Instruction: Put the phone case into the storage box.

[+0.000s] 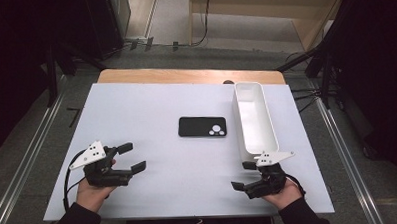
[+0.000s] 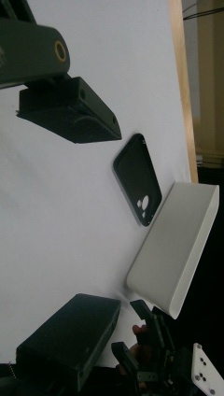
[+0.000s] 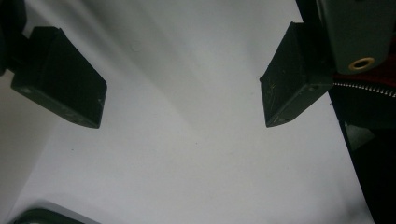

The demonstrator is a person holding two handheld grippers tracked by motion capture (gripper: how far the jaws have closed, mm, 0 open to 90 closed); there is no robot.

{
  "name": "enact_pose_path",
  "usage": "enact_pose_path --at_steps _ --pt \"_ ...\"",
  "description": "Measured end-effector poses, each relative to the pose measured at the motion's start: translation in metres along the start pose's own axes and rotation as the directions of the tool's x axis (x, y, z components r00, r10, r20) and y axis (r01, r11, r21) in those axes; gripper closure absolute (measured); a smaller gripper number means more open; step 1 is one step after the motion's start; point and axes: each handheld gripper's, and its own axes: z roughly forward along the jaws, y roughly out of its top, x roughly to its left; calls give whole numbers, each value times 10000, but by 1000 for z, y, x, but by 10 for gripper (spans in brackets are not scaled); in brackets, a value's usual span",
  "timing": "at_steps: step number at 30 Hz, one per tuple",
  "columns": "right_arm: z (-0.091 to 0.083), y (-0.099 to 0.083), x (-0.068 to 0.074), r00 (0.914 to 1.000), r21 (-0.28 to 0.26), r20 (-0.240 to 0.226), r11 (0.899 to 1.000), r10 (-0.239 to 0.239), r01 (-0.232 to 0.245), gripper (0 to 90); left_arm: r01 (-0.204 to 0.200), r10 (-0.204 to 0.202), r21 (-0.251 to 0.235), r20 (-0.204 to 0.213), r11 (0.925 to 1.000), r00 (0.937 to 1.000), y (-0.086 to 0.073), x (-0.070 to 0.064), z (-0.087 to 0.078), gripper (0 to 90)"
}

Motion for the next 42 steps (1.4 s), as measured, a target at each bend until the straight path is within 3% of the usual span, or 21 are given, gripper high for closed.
enact_pose_path --at_steps 3,11,17,20,31,34,36,39,42 --pt "0 0 0 10000 -3 -11 10000 27 -27 130 175 -176 67 189 9998 9997 0 -1 1 157" --pt "-1 -1 0 10000 -2 48 10000 29 -29 130 -62 60 -96 -193 9999 9998 2 -1 4 157" --pt "-1 -1 -2 9999 -54 141 10000 15 -15 130 237 -242 -154 -307 9996 9992 1 4 8 157" --pt "-2 -1 -1 9999 -117 121 9999 44 -43 130 125 -133 -153 -542 9998 9984 3 6 10 156" --pt "-1 0 -1 9999 -95 150 10000 31 -30 131 -67 53 -239 -548 9997 9985 11 6 19 176" --pt "-1 0 0 9999 -82 159 10000 23 -22 131 -71 63 -172 -475 9998 9988 15 8 24 176" --pt "-1 0 0 9999 -50 128 10000 -19 19 131 147 -153 -170 -339 9997 9993 17 9 26 176" --pt "-1 0 0 9999 -55 144 10000 18 -17 131 676 -676 10 367 9977 9970 19 14 33 176" --pt "-1 -1 0 9998 -83 175 10000 24 -23 131 472 -475 110 251 9988 9986 21 15 38 176"
